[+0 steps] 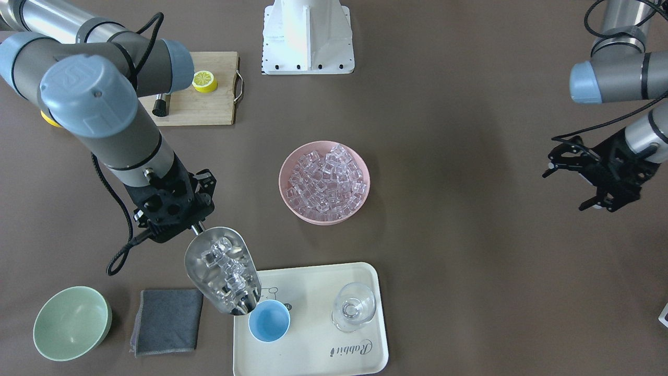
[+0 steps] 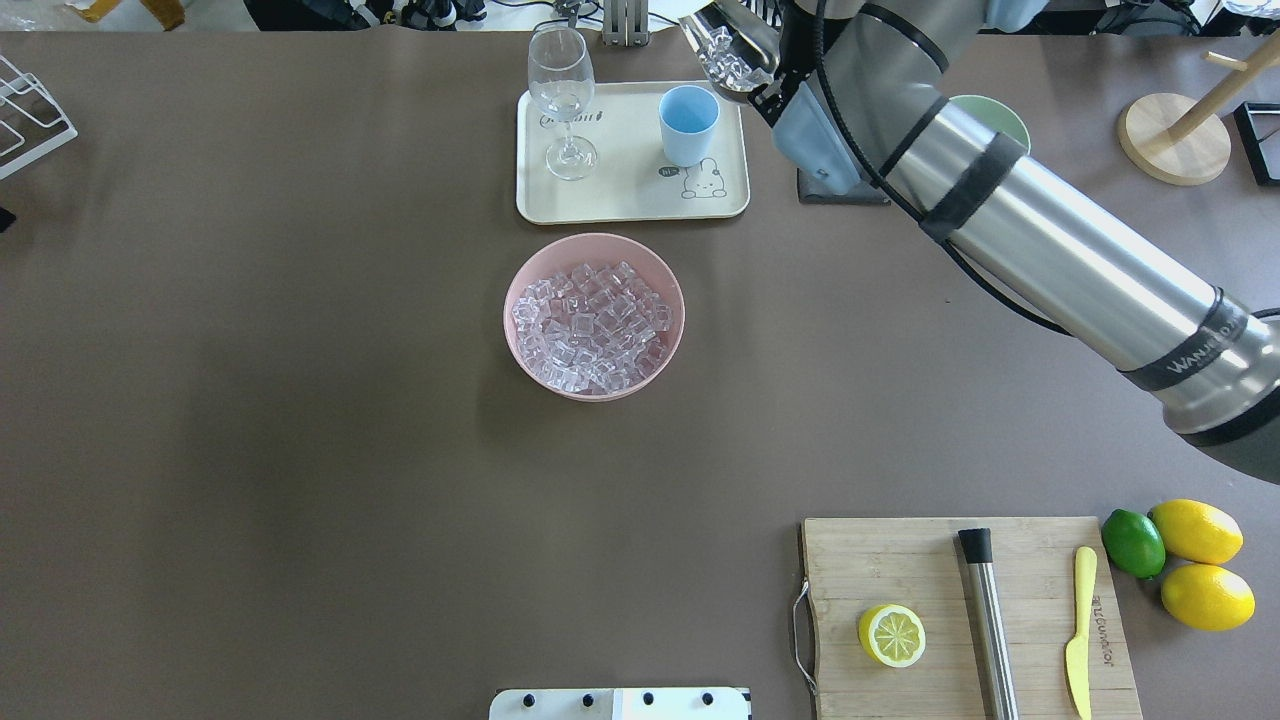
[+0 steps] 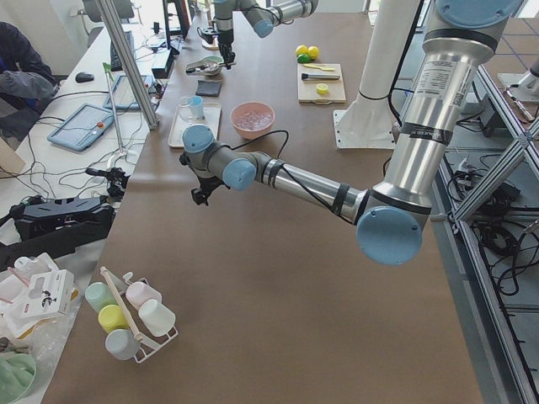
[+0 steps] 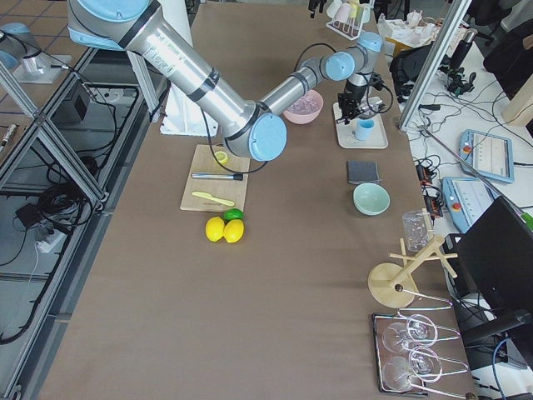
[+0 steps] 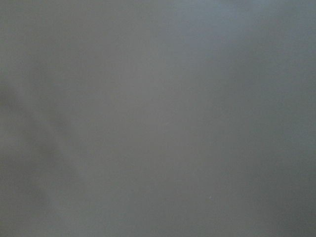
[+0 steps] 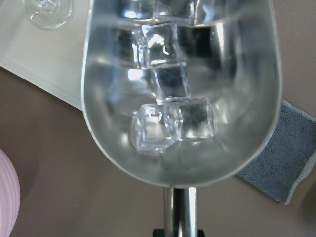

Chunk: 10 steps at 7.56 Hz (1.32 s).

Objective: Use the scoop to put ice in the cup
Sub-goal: 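Tilt the scoop over the blue cup with the right gripper to pour ice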

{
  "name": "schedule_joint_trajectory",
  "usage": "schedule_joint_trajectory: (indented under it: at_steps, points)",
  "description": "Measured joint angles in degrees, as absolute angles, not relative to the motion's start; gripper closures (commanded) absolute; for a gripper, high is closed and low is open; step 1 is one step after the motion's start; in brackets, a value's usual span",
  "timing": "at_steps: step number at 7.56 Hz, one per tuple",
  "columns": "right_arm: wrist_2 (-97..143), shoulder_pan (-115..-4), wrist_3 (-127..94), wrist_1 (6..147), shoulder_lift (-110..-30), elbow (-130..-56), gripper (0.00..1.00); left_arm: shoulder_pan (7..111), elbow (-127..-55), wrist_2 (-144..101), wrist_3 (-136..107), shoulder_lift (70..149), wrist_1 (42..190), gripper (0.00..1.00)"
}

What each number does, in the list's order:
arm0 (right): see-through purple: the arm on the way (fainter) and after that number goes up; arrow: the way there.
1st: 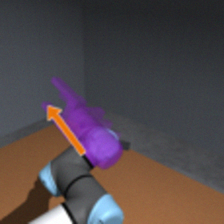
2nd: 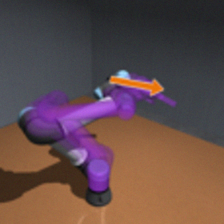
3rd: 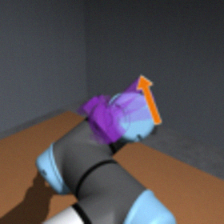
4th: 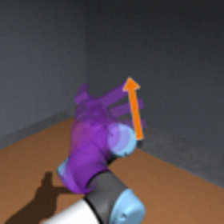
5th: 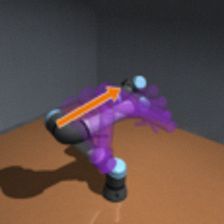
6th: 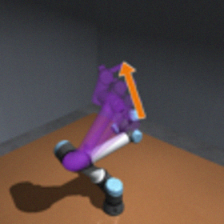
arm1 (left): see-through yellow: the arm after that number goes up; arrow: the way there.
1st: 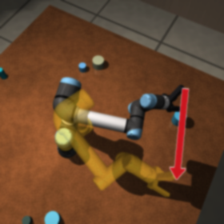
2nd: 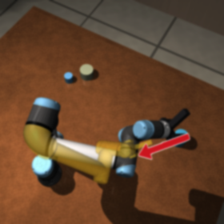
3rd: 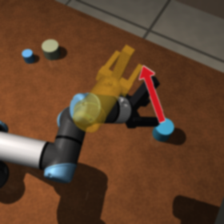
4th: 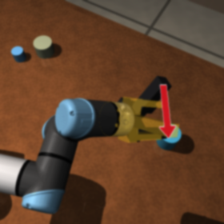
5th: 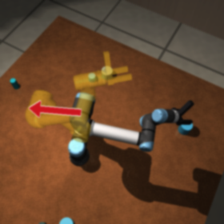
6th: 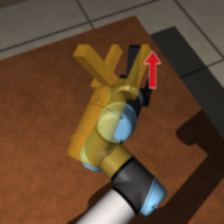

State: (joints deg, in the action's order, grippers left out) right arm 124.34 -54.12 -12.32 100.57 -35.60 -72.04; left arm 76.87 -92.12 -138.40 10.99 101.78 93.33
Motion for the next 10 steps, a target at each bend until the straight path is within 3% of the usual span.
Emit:
schedule_joint_trajectory:
  at_steps: [3, 10]
  points:
    - [124.7, -53.9, -11.2, 106.8, -29.0, -62.8, 1.00, 86.3, -91.9, -137.8, 10.9, 98.0, 87.3, 0.03]
    - [130.1, -52.9, -5.2, 124.3, -23.1, -56.9, 1.00, 88.6, -91.0, -134.8, 10.8, 94.5, 88.1, 0.03]
